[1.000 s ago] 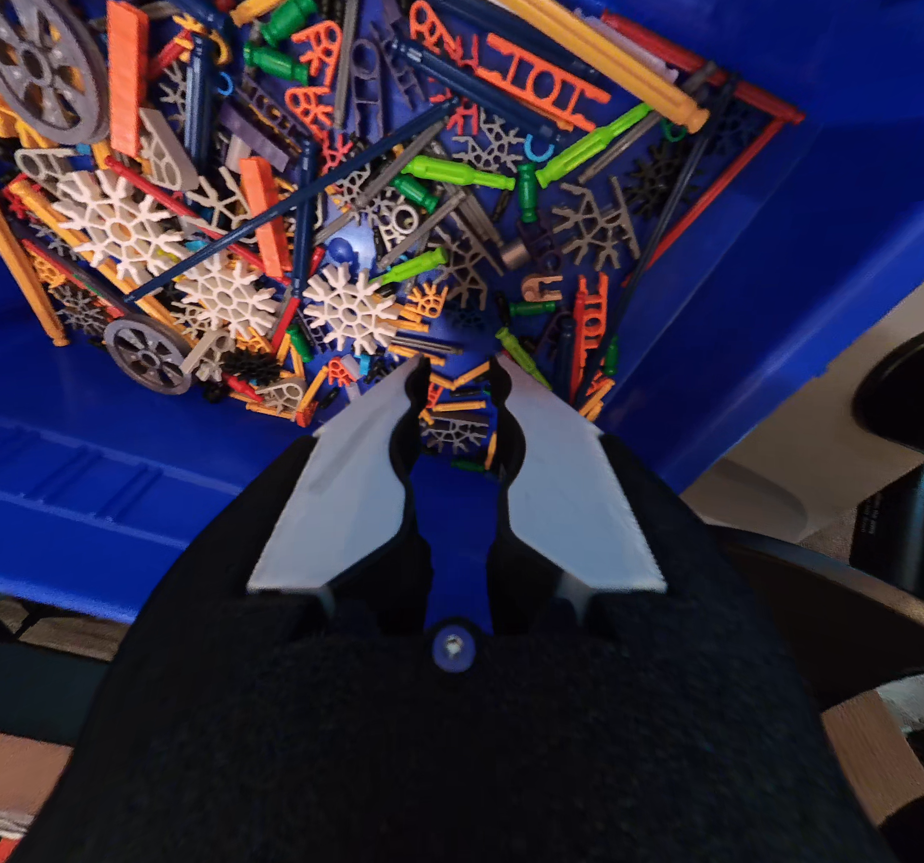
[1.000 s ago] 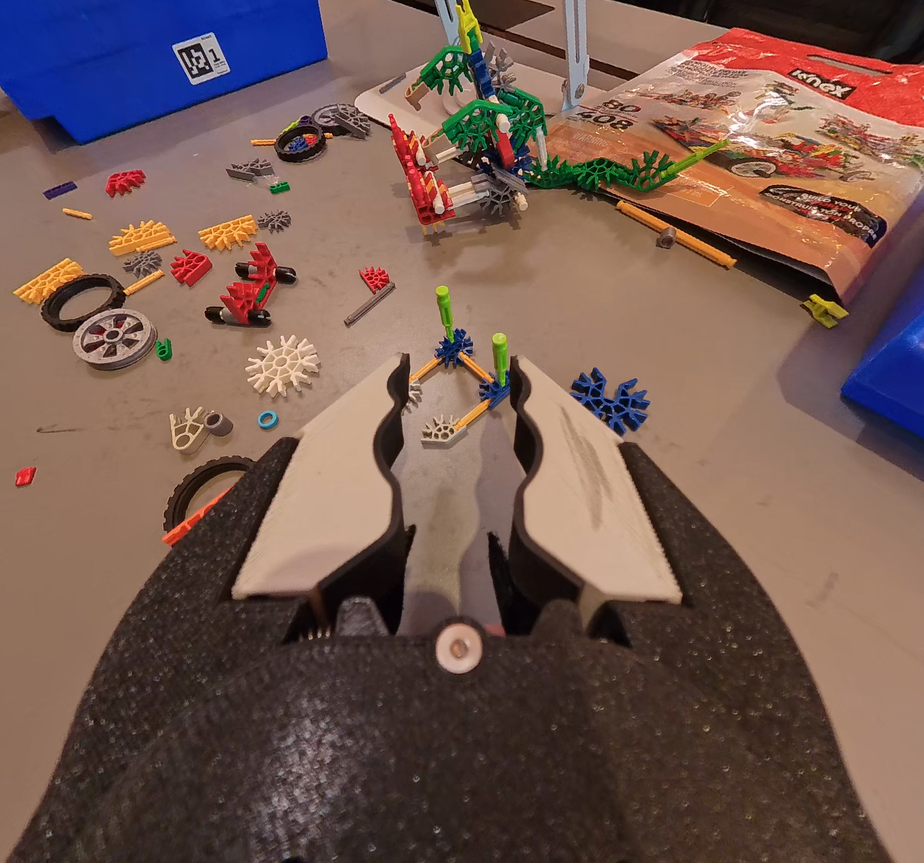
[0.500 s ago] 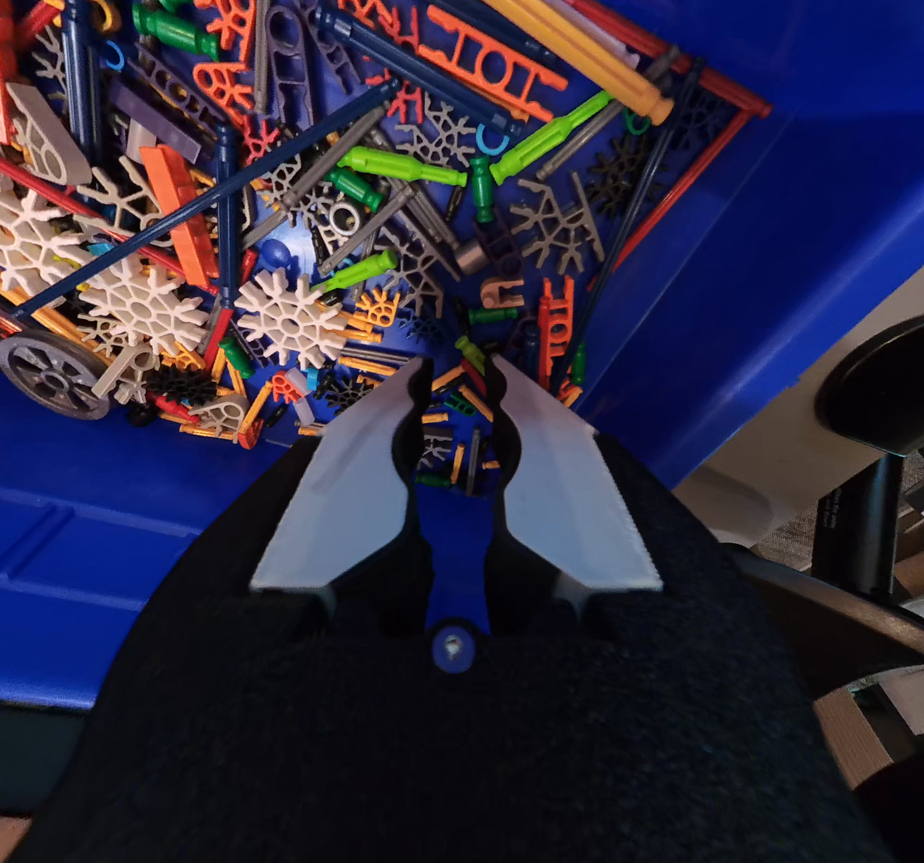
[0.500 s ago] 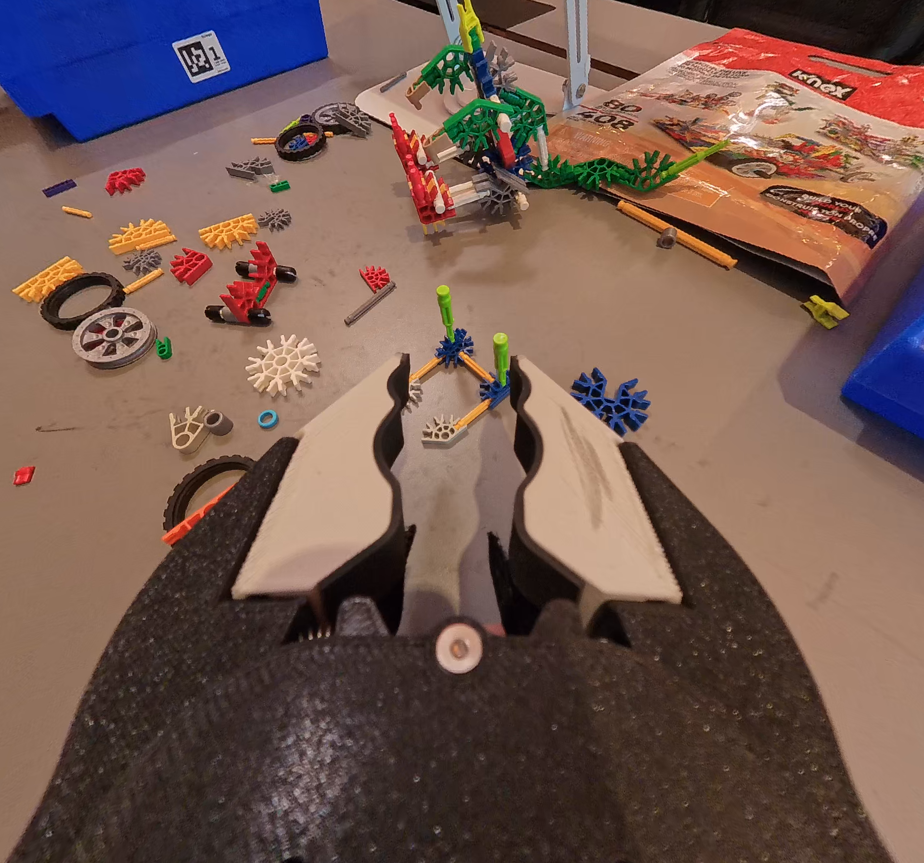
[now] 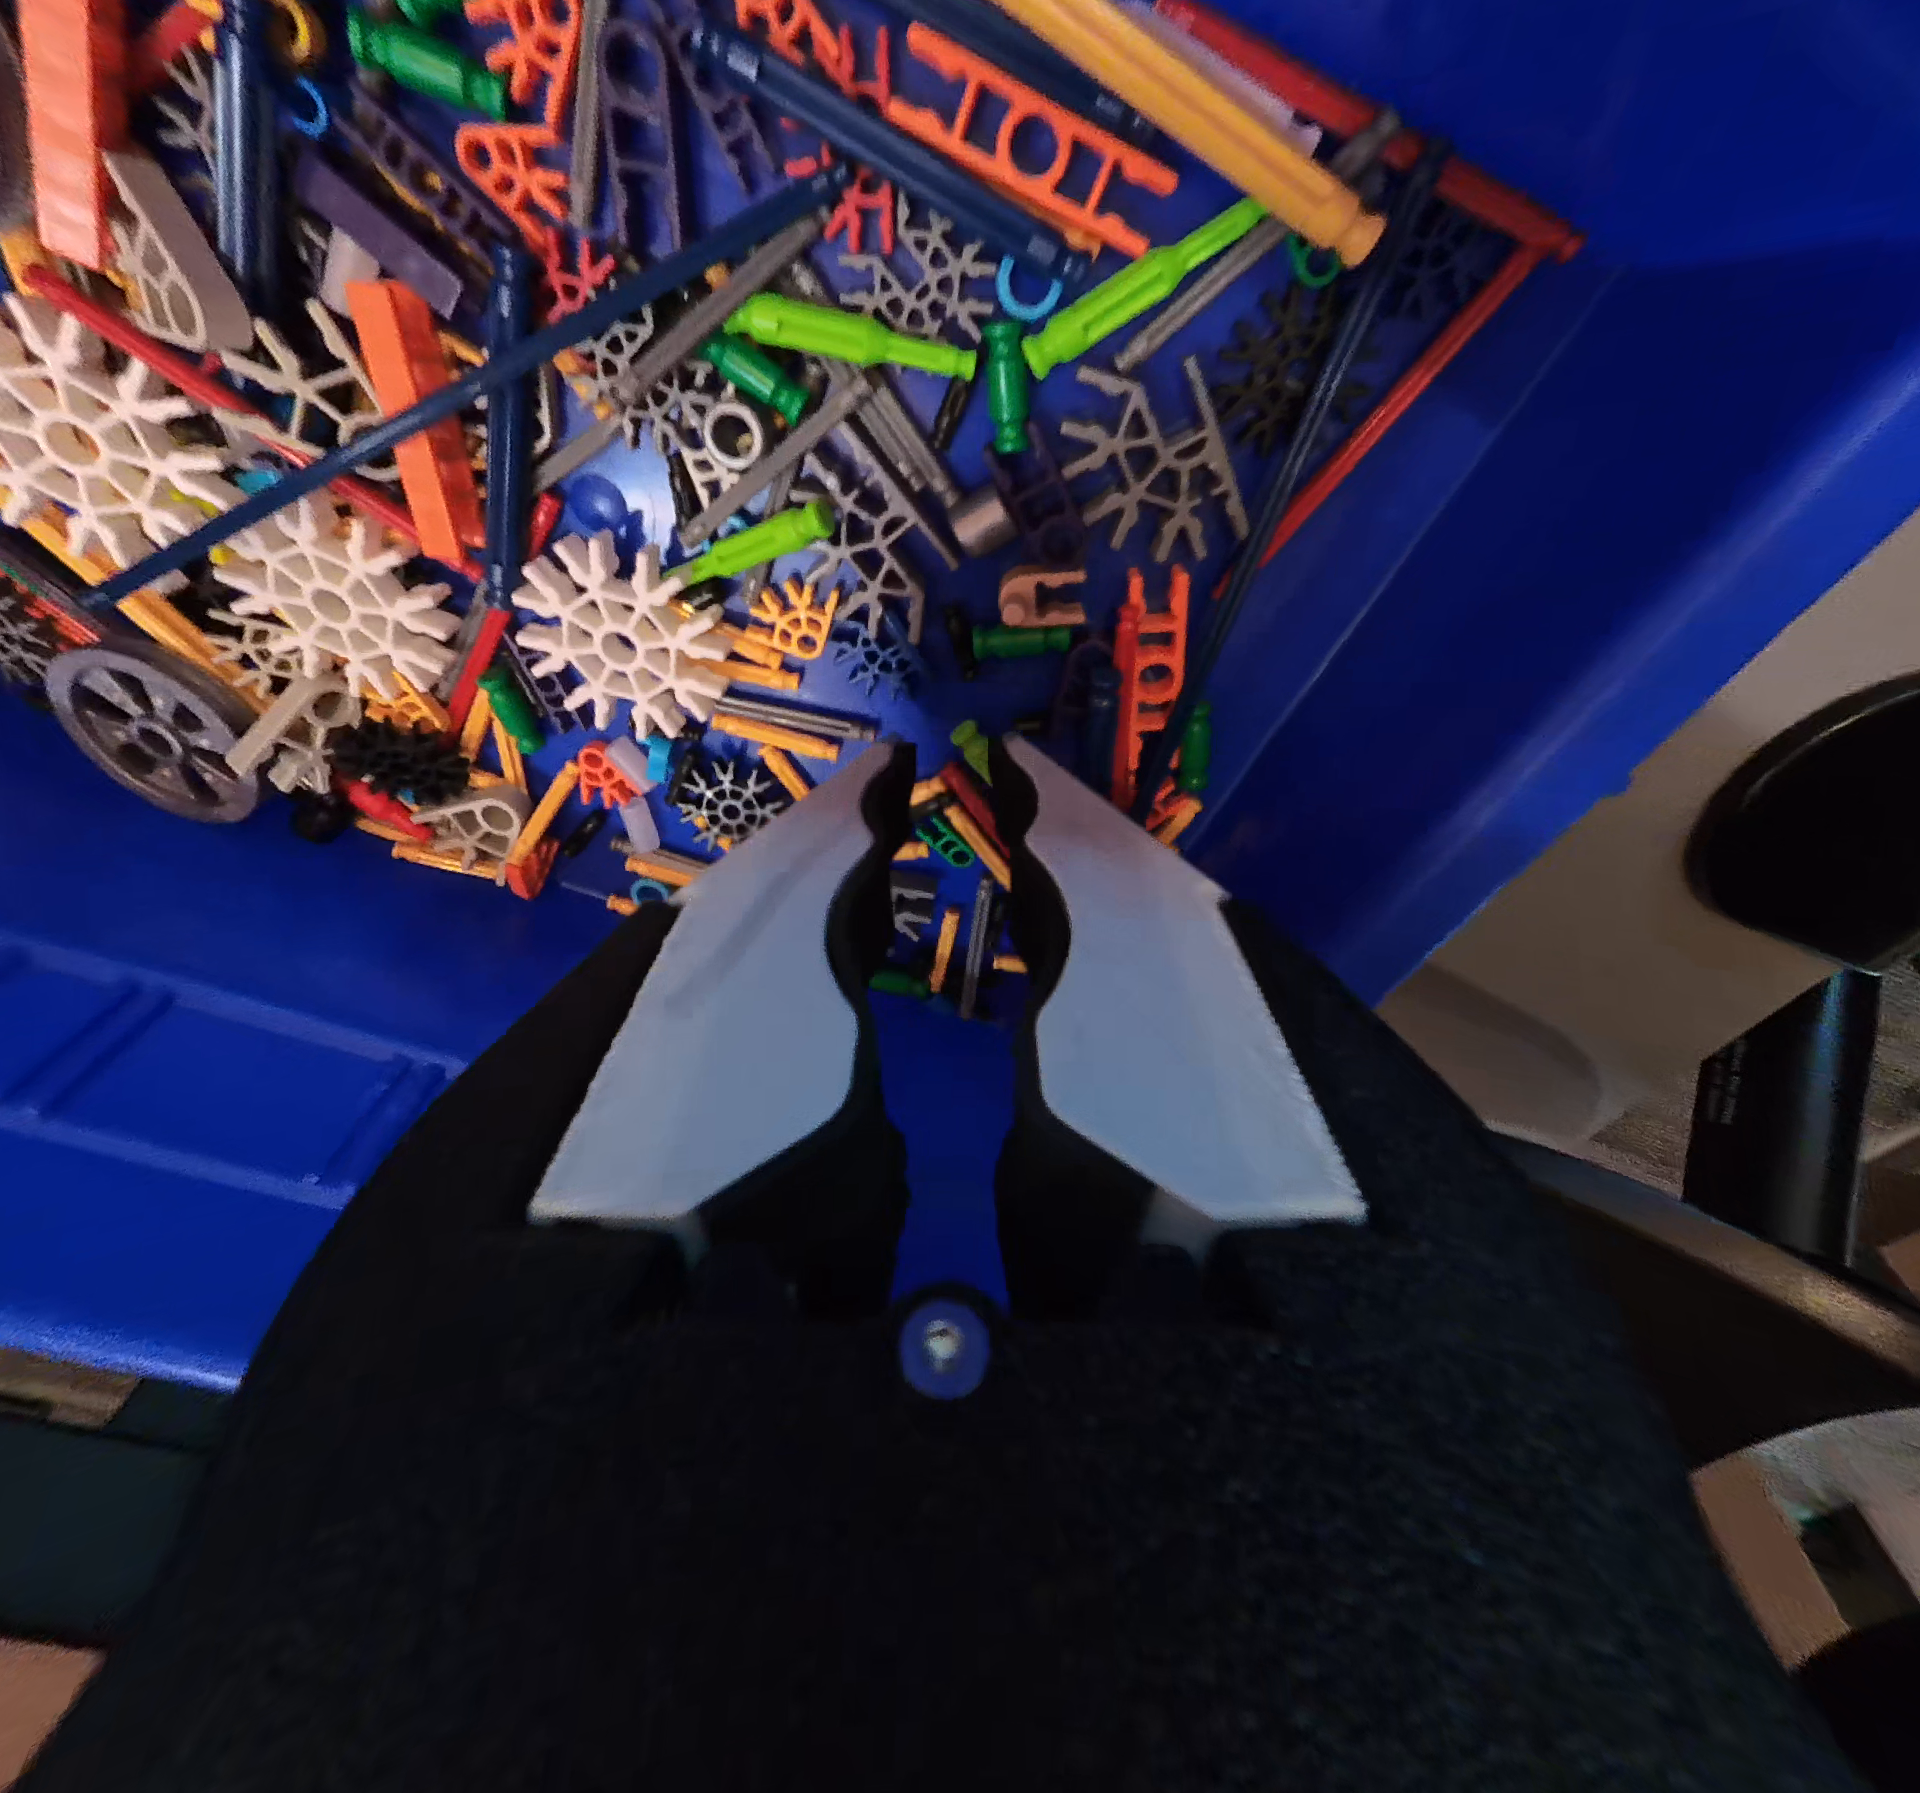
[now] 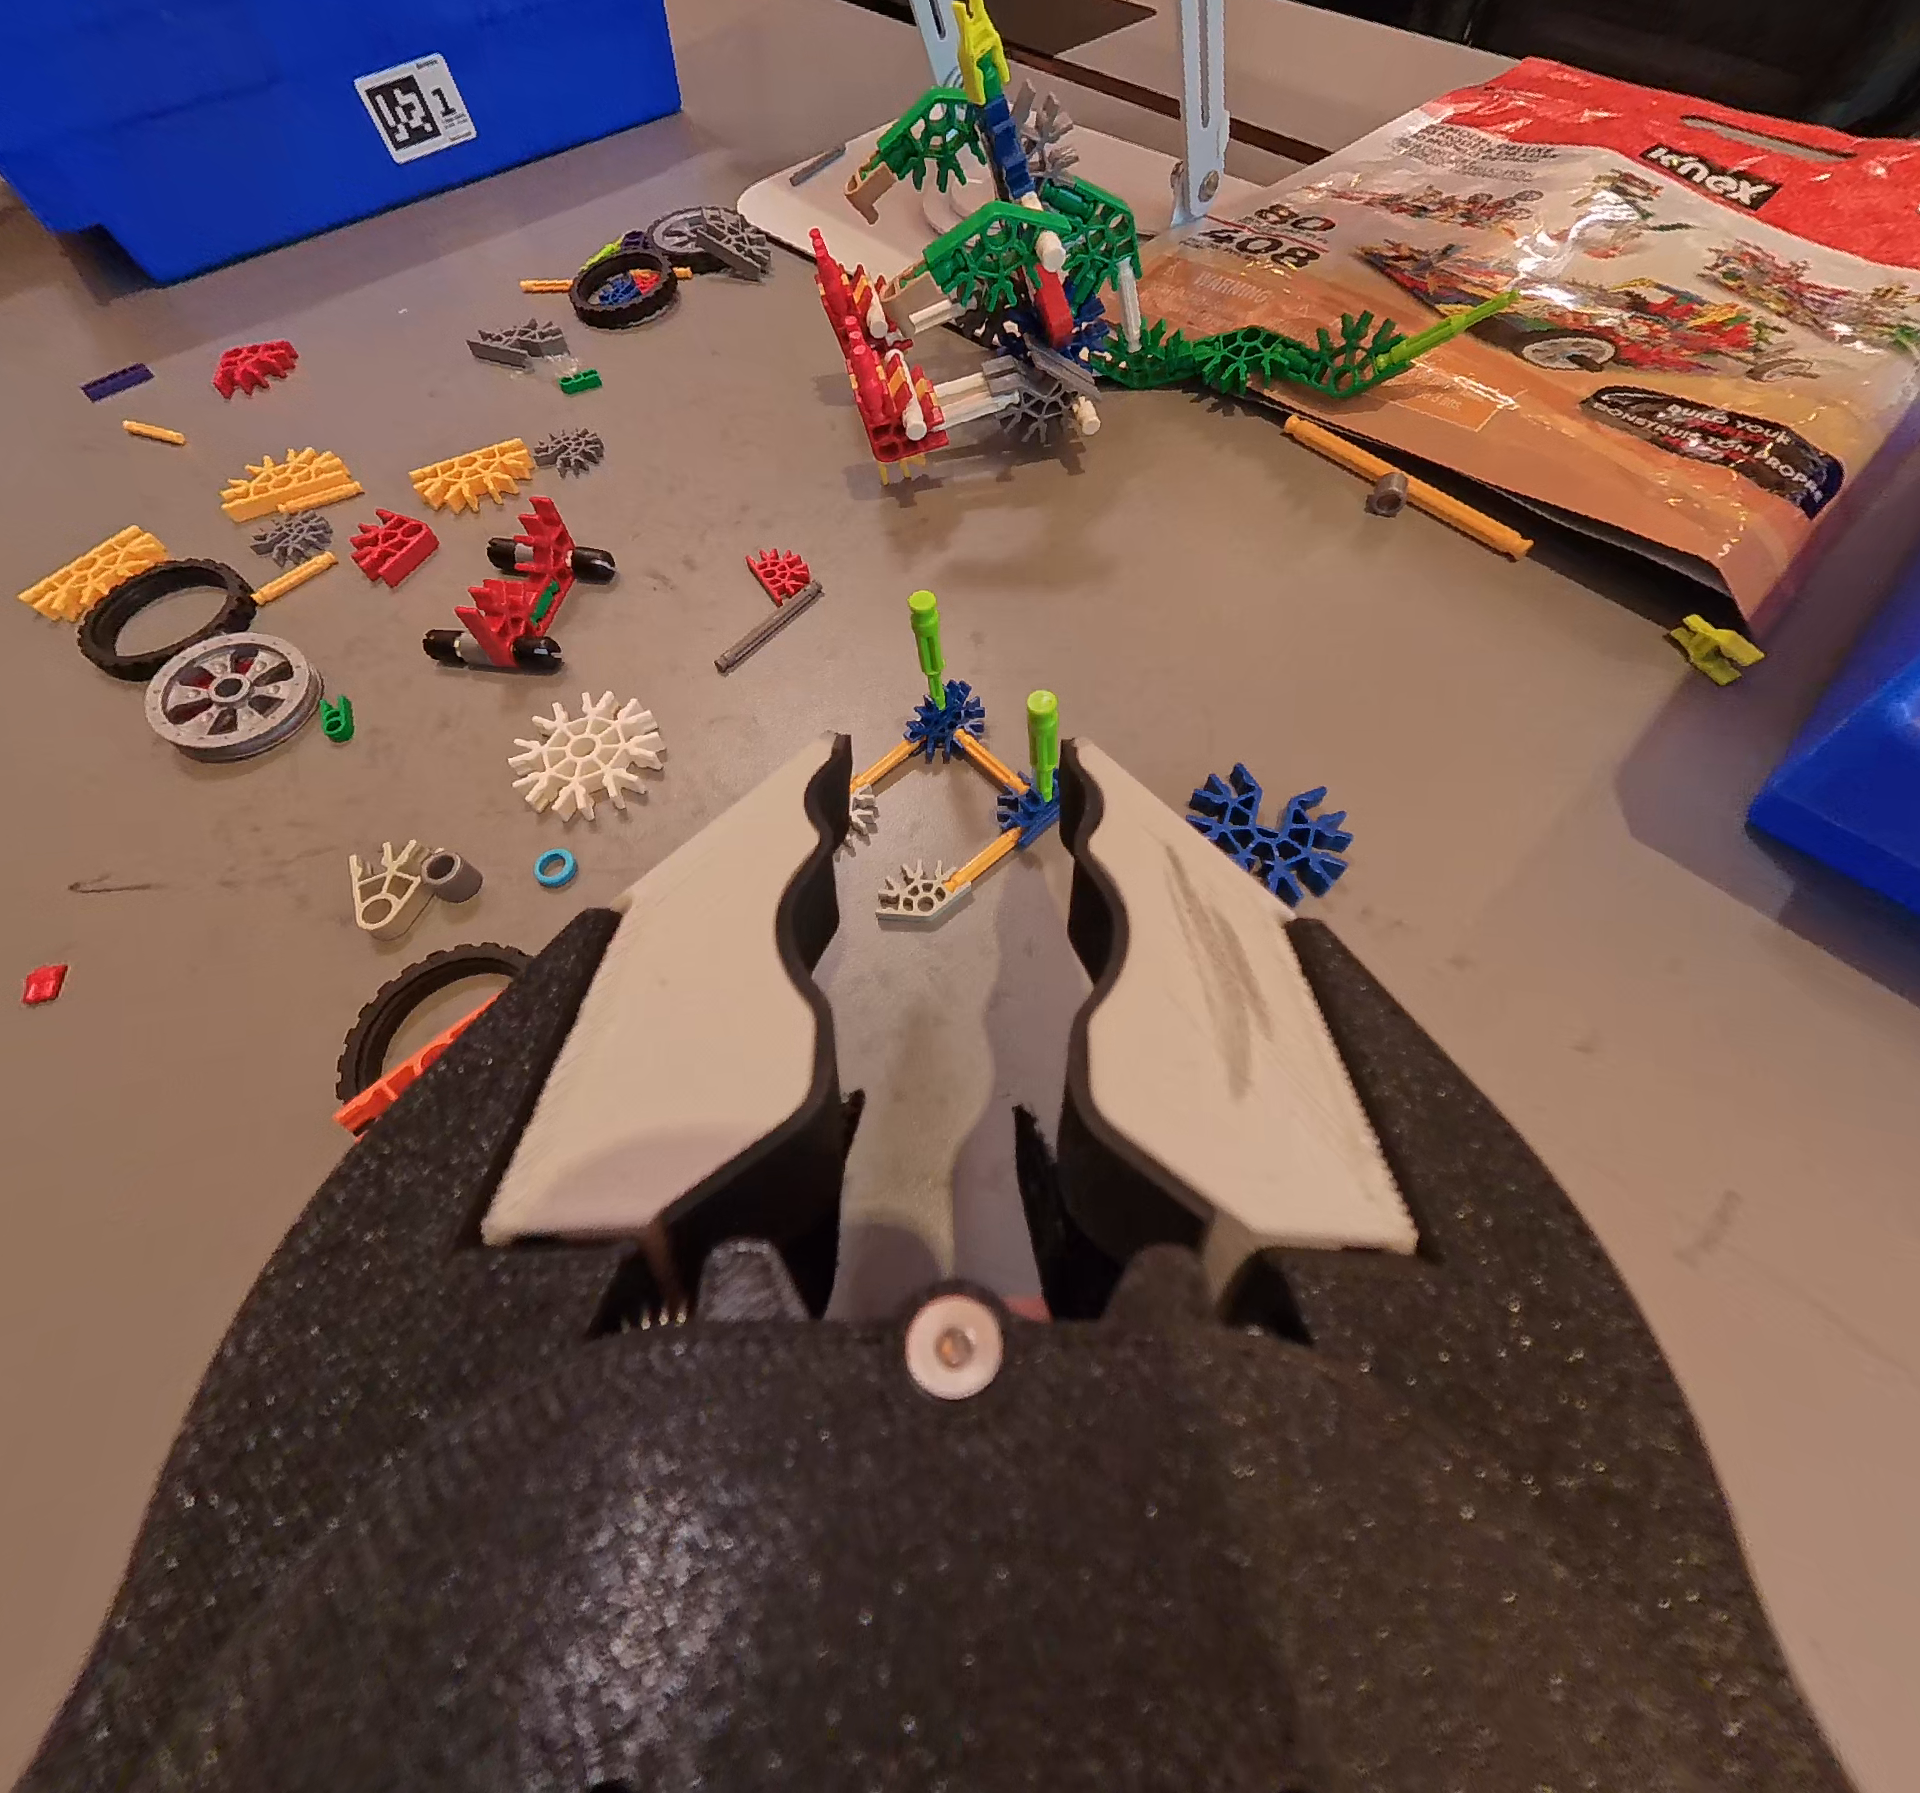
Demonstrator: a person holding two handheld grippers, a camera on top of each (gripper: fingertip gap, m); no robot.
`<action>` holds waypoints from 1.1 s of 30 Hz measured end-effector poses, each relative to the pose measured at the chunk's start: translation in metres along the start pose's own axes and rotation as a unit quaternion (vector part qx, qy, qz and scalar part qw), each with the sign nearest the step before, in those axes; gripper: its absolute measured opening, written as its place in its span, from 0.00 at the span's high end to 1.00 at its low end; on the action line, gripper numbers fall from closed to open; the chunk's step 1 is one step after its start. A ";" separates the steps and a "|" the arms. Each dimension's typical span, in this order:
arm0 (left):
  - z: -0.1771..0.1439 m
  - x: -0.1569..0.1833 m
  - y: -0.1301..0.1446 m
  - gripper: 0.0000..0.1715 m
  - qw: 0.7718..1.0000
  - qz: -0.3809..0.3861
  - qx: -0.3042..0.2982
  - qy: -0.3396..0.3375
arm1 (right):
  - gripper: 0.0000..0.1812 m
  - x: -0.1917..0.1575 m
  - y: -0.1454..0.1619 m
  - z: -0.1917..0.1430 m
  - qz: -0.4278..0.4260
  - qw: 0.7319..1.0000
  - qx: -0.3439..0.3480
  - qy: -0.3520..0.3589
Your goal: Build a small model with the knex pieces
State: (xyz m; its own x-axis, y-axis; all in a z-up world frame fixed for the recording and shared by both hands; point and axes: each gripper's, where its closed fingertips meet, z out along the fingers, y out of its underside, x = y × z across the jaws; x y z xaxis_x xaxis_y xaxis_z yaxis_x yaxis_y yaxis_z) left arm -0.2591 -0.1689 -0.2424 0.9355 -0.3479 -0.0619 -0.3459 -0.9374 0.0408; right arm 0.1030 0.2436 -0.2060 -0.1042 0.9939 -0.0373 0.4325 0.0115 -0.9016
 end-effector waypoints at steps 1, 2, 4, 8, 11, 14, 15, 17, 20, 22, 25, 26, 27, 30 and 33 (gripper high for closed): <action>0.000 0.001 -0.002 0.92 1.000 0.005 0.003 -0.003 | 0.78 0.000 0.000 0.000 0.000 1.000 0.000 0.000; -0.001 0.002 -0.006 0.92 1.000 0.012 0.008 -0.004 | 0.78 0.000 0.000 0.000 0.000 1.000 0.000 0.000; -0.002 0.005 -0.014 0.92 1.000 0.020 0.023 0.000 | 0.78 0.000 0.000 0.000 0.000 1.000 0.000 0.000; 0.001 0.006 -0.021 0.92 0.999 0.027 0.031 -0.002 | 0.78 0.000 0.000 0.000 0.000 1.000 0.000 0.000; 0.003 0.009 -0.025 0.94 0.999 0.028 0.038 0.005 | 0.78 0.000 0.000 0.000 0.000 1.000 0.000 0.000; 0.003 0.011 -0.024 0.98 0.999 0.030 0.039 0.009 | 0.78 0.000 0.000 0.000 -0.001 1.000 0.000 0.000; 0.003 0.010 -0.024 0.99 0.999 0.031 0.039 0.006 | 0.78 0.000 0.000 0.000 -0.001 1.000 0.000 0.000; 0.003 0.010 -0.023 0.99 0.999 0.030 0.038 0.004 | 0.78 0.000 0.000 0.000 -0.001 1.000 0.000 0.000; 0.003 0.010 -0.021 0.99 0.999 0.028 0.039 0.004 | 0.78 0.000 0.000 0.000 -0.001 1.000 0.000 0.000; 0.002 0.010 -0.021 0.99 0.999 0.026 0.043 0.002 | 0.78 0.000 0.000 0.000 -0.001 1.000 0.000 0.000; 0.002 0.011 -0.019 0.99 0.999 0.026 0.044 0.001 | 0.78 0.000 0.000 0.000 -0.001 1.000 -0.001 0.000; 0.002 0.011 -0.018 0.99 0.999 0.025 0.044 0.003 | 0.78 0.000 0.000 0.000 -0.001 1.000 0.000 0.000; 0.002 0.011 -0.018 0.99 0.999 0.023 0.044 0.002 | 0.78 0.000 0.000 0.000 -0.001 1.000 0.000 0.000; 0.002 0.011 -0.015 0.99 0.999 0.018 0.046 0.003 | 0.78 0.000 0.000 0.000 -0.002 1.000 -0.001 0.000; 0.000 0.013 -0.014 0.99 0.999 0.015 0.047 0.002 | 0.78 -0.001 0.000 0.000 -0.004 1.000 -0.001 0.001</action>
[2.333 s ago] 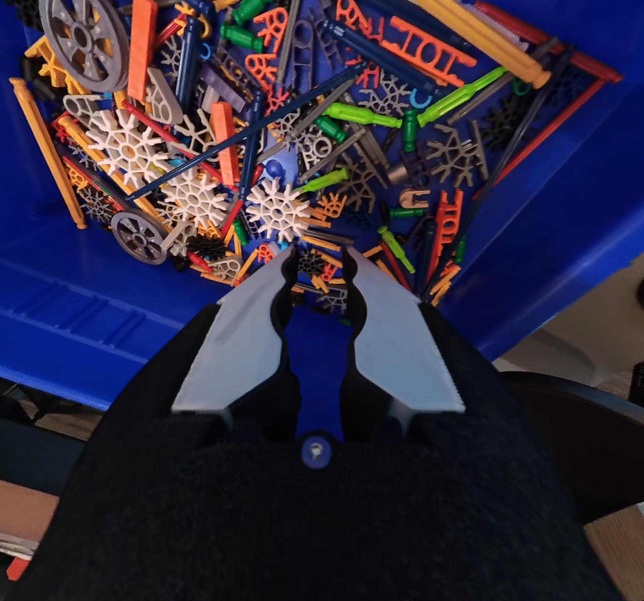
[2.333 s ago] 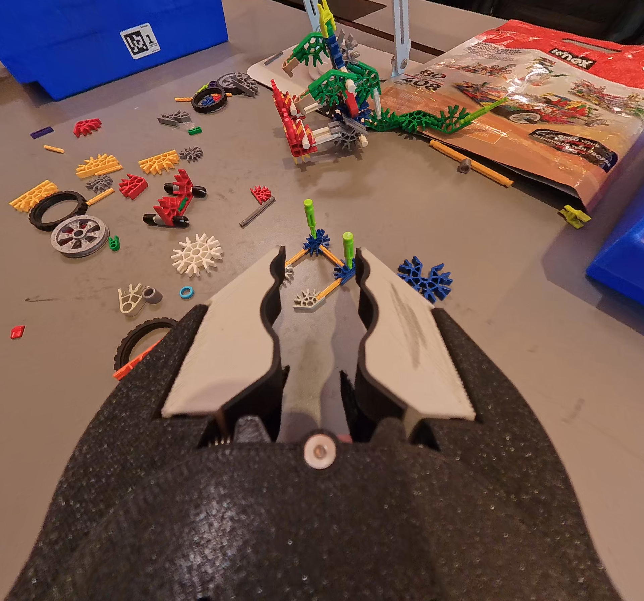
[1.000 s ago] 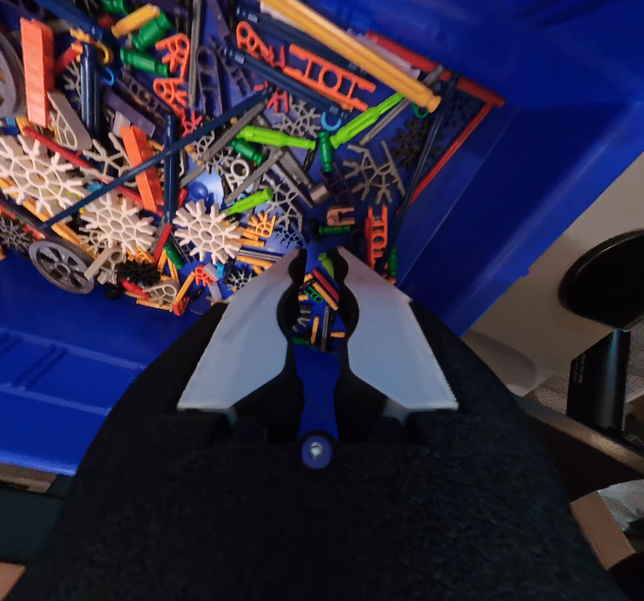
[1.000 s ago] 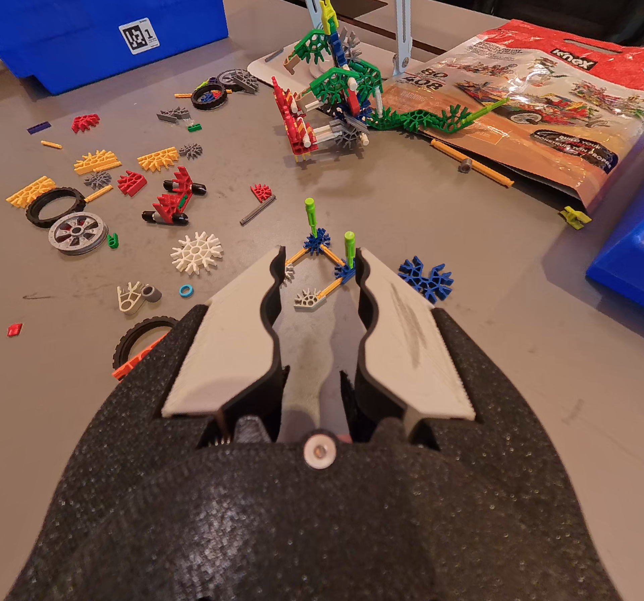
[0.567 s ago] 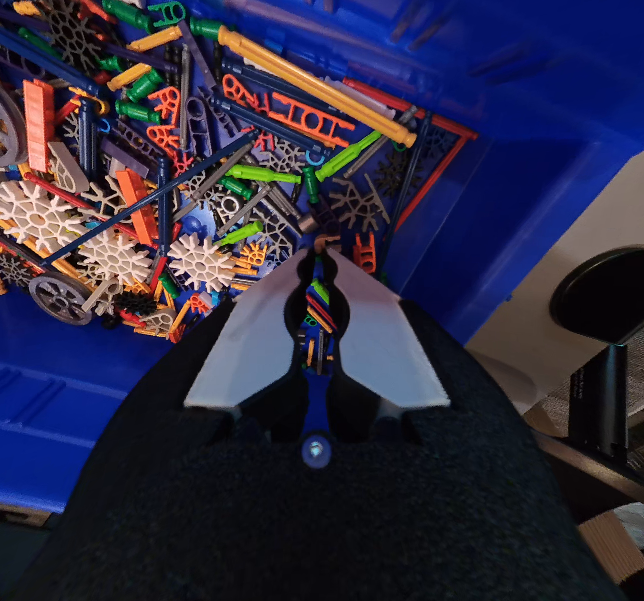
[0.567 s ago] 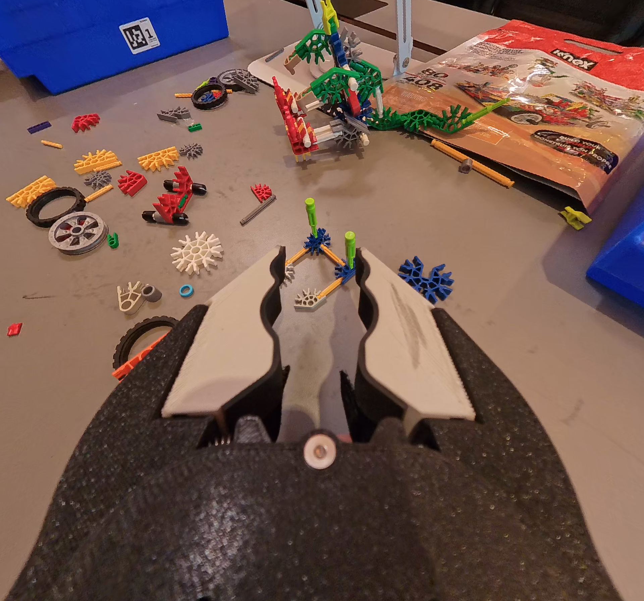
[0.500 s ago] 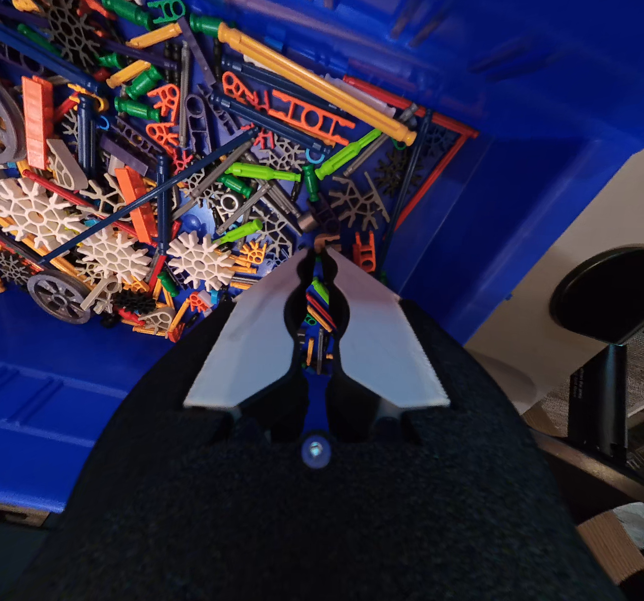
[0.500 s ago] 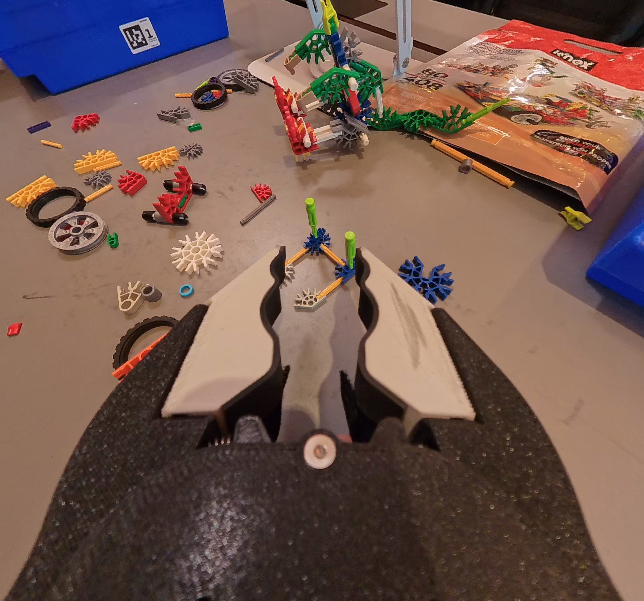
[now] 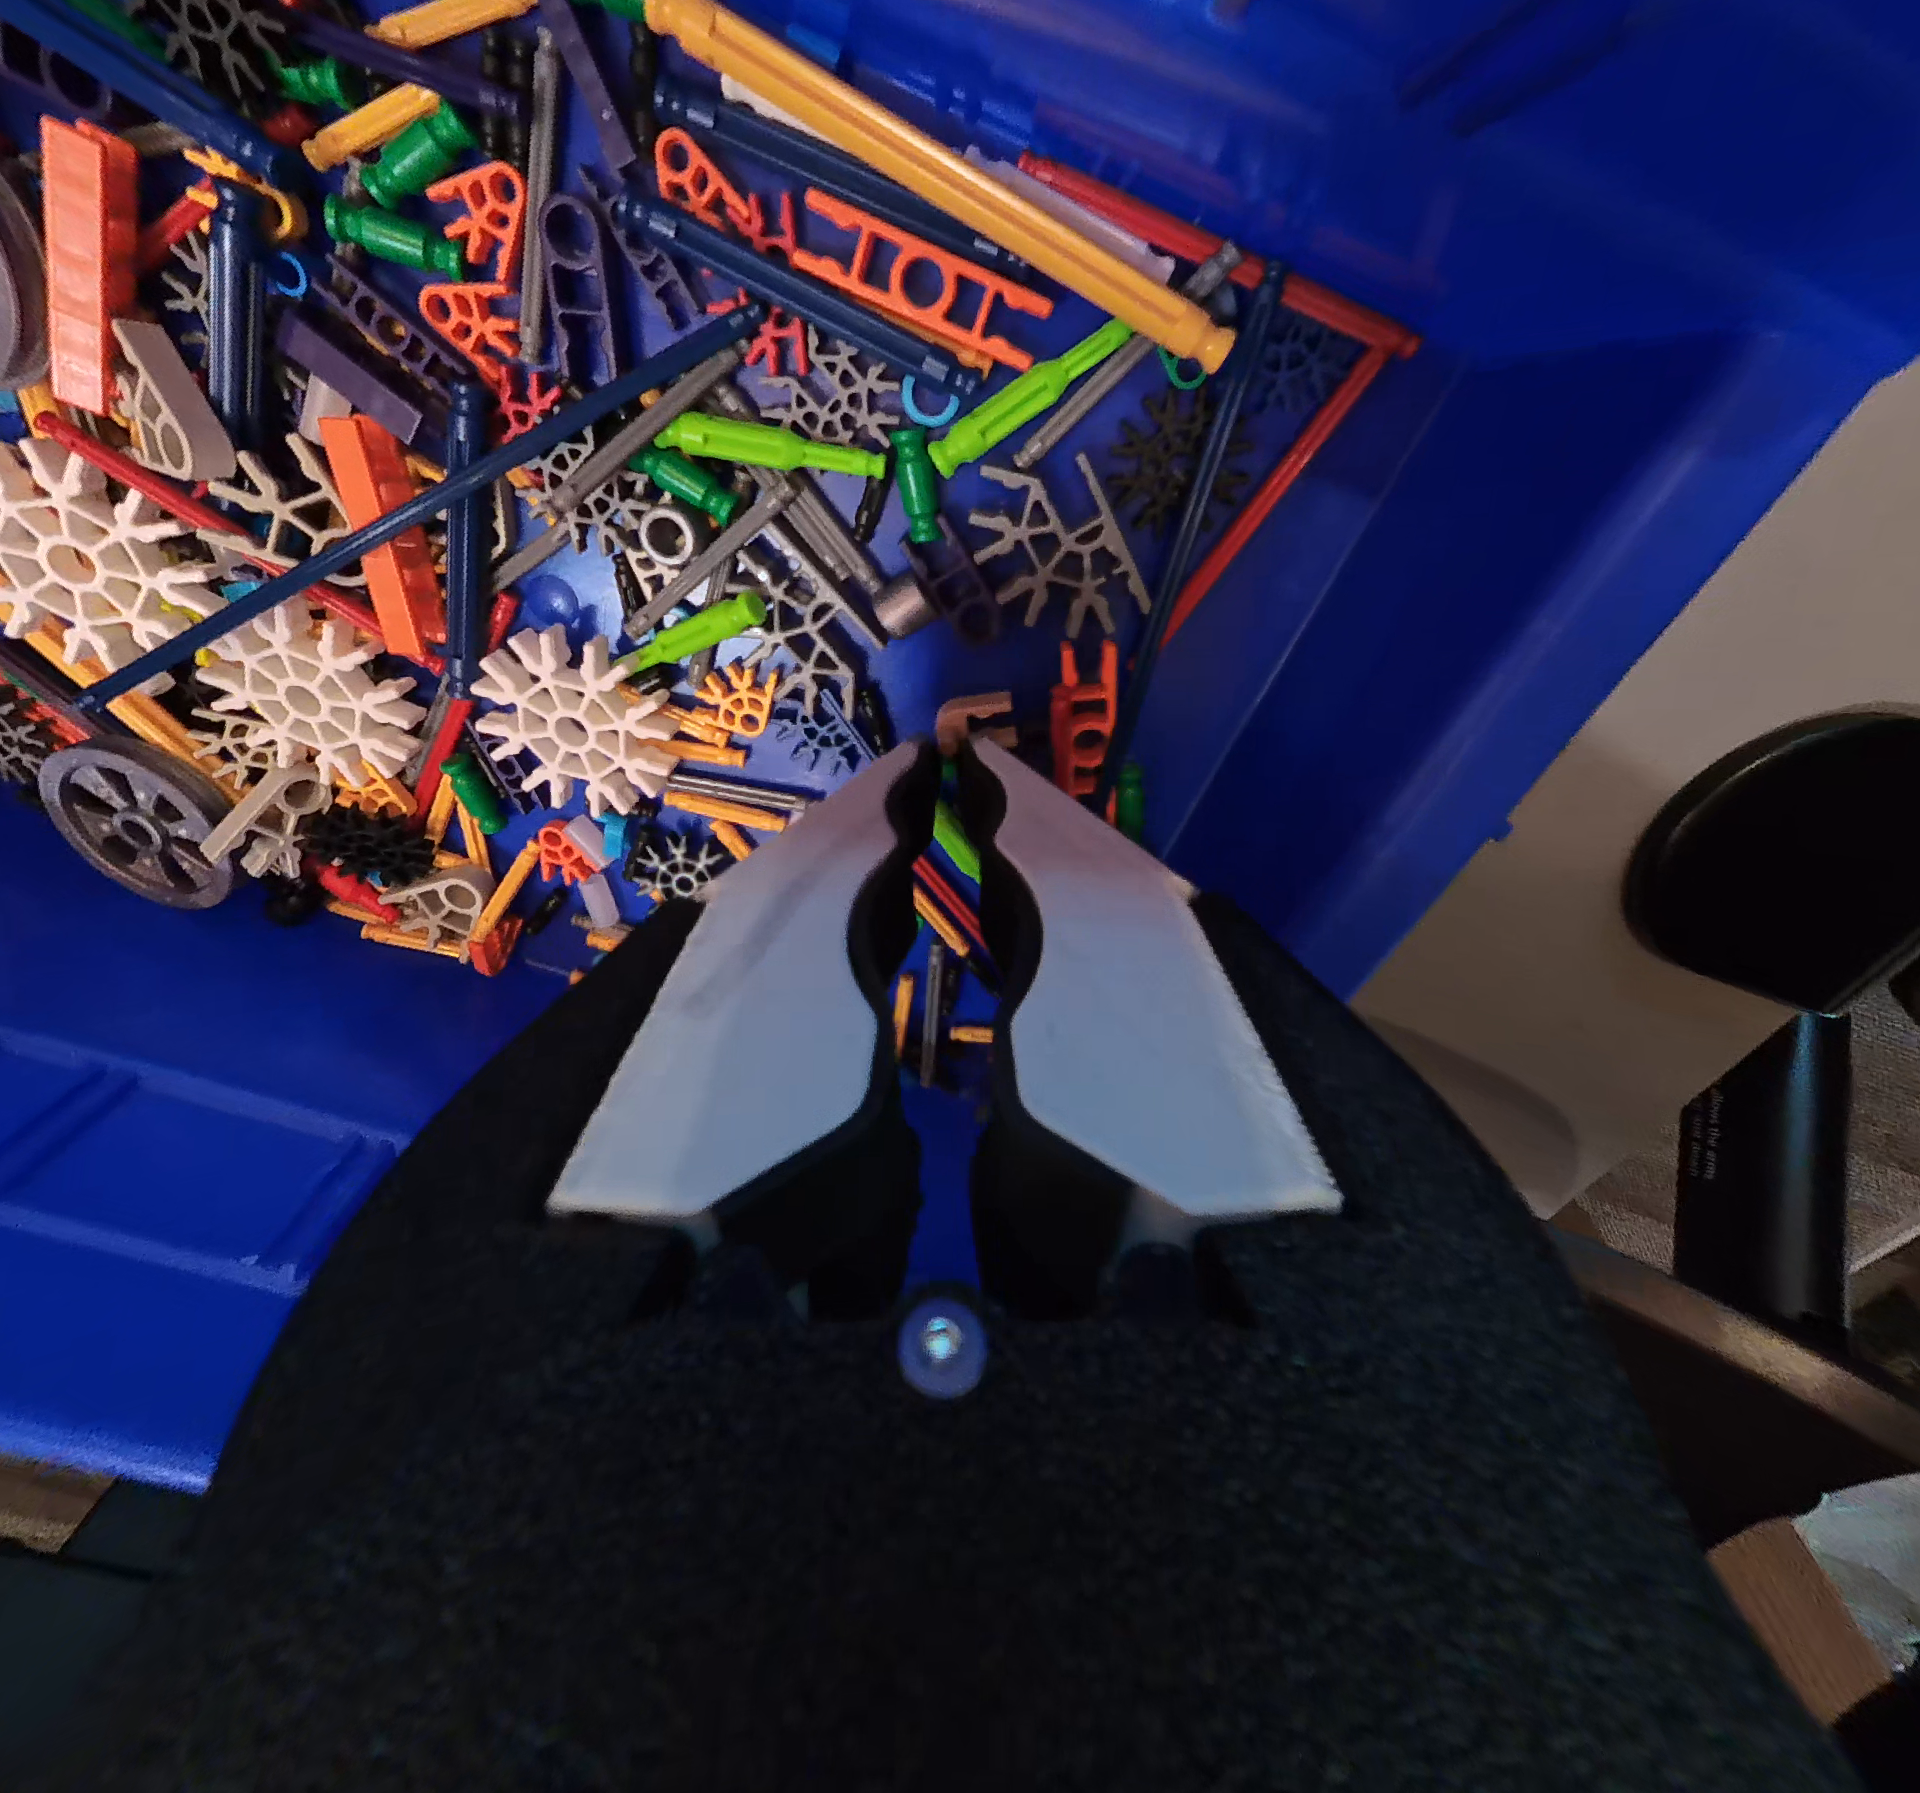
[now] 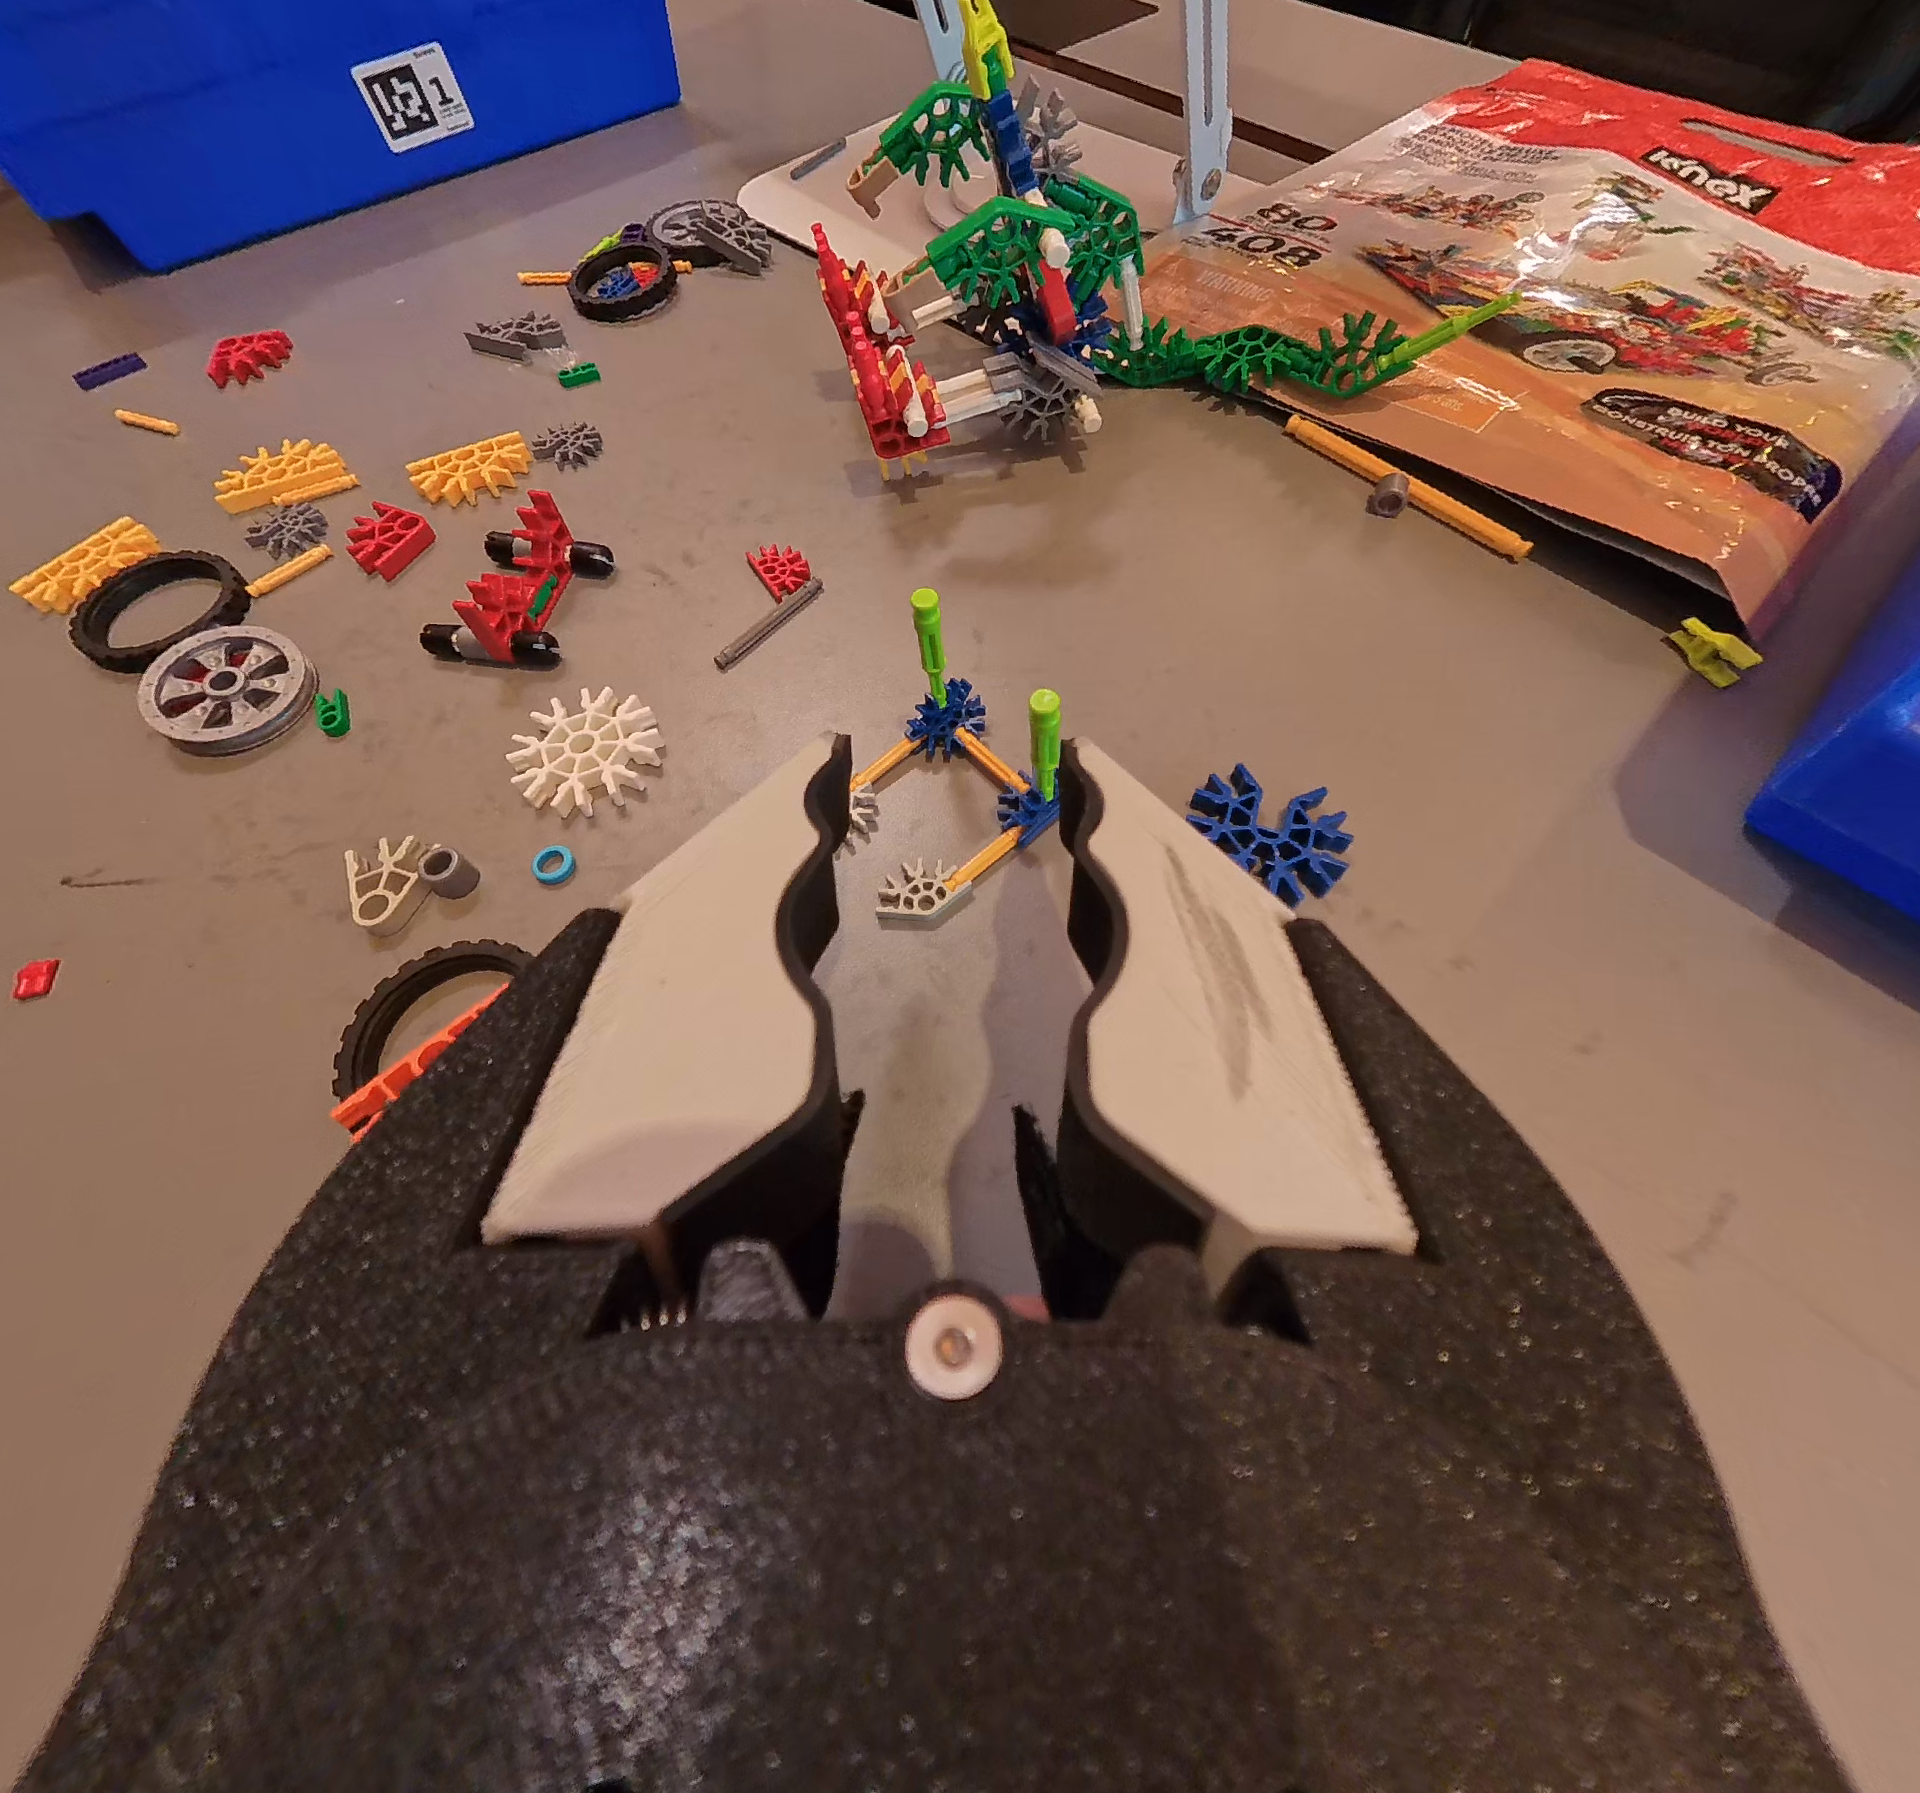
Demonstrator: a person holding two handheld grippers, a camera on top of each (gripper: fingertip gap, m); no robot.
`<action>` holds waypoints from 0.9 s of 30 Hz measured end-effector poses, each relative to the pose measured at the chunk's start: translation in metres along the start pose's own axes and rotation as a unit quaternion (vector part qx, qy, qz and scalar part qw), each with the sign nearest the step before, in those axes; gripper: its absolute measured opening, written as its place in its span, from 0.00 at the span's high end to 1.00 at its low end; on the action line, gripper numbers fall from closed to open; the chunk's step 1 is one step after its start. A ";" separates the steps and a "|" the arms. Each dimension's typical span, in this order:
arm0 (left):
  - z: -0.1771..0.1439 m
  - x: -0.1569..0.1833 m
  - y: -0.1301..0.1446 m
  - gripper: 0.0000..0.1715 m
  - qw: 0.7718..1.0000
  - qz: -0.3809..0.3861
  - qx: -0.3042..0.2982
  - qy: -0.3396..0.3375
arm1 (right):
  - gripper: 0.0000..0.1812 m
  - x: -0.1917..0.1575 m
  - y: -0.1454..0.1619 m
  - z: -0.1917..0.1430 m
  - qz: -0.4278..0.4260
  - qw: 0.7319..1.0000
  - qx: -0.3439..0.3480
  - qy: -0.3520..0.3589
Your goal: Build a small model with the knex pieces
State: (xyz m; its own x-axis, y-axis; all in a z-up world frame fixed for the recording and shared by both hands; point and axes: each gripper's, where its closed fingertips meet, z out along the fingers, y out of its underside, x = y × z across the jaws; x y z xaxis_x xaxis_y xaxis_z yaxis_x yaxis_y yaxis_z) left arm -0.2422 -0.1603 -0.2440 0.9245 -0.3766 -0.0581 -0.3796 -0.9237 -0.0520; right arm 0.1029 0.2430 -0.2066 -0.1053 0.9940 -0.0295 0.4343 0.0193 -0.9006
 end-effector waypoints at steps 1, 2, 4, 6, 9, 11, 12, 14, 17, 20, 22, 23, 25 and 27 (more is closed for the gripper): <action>-0.001 0.001 0.001 0.99 1.000 0.000 0.000 -0.001 | 0.78 0.000 0.000 0.000 -0.001 1.000 -0.001 0.000; -0.001 0.001 0.001 0.99 1.000 -0.002 -0.001 -0.002 | 0.78 0.000 0.000 0.000 -0.002 1.000 -0.001 0.000; -0.003 0.002 0.003 0.99 1.000 -0.004 -0.002 -0.002 | 0.78 -0.001 0.000 0.000 -0.003 1.000 -0.002 0.001; -0.004 0.002 0.005 0.99 1.000 -0.007 -0.001 -0.003 | 0.78 -0.001 0.000 0.000 -0.004 1.000 -0.002 0.001; -0.005 0.002 0.006 0.99 1.000 -0.009 -0.002 -0.004 | 0.78 -0.001 0.001 0.001 -0.005 1.000 -0.002 0.001; -0.006 0.003 0.007 0.99 1.000 -0.011 -0.001 -0.004 | 0.78 -0.001 0.001 0.001 -0.005 1.000 -0.003 0.001; -0.006 0.003 0.007 0.99 1.000 -0.012 -0.001 -0.003 | 0.78 -0.001 0.001 0.001 -0.005 1.000 -0.002 0.001; -0.006 0.003 0.009 0.99 1.000 -0.014 -0.001 -0.003 | 0.78 -0.001 0.001 0.001 -0.005 1.000 -0.002 0.001; -0.006 0.003 0.011 0.99 1.000 -0.017 -0.004 -0.004 | 0.78 -0.001 0.001 0.001 -0.005 1.000 -0.003 0.001; -0.007 0.003 0.014 0.99 1.000 -0.022 -0.004 -0.004 | 0.78 -0.001 0.001 0.000 -0.004 1.000 -0.002 0.001; -0.008 0.003 0.015 0.99 1.000 -0.026 -0.005 -0.003 | 0.78 -0.001 0.001 0.001 -0.004 1.000 -0.002 0.001; -0.008 0.004 0.018 0.99 1.000 -0.030 -0.009 0.000 | 0.78 -0.001 0.001 0.001 -0.004 1.000 -0.002 0.001; -0.009 0.007 0.025 0.99 0.999 -0.040 -0.023 0.008 | 0.78 0.000 0.000 0.000 -0.004 1.000 -0.002 0.000; -0.008 0.007 0.032 0.99 0.998 -0.047 -0.034 0.006 | 0.78 -0.001 0.000 0.000 -0.003 1.000 -0.002 0.000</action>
State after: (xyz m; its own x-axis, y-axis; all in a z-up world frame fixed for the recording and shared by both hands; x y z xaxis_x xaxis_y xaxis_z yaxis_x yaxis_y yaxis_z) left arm -0.2475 -0.1926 -0.2377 0.9564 -0.2887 -0.0434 -0.2885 -0.9574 0.0117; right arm 0.1028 0.2425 -0.2071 -0.1081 0.9939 -0.0231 0.4368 0.0266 -0.8992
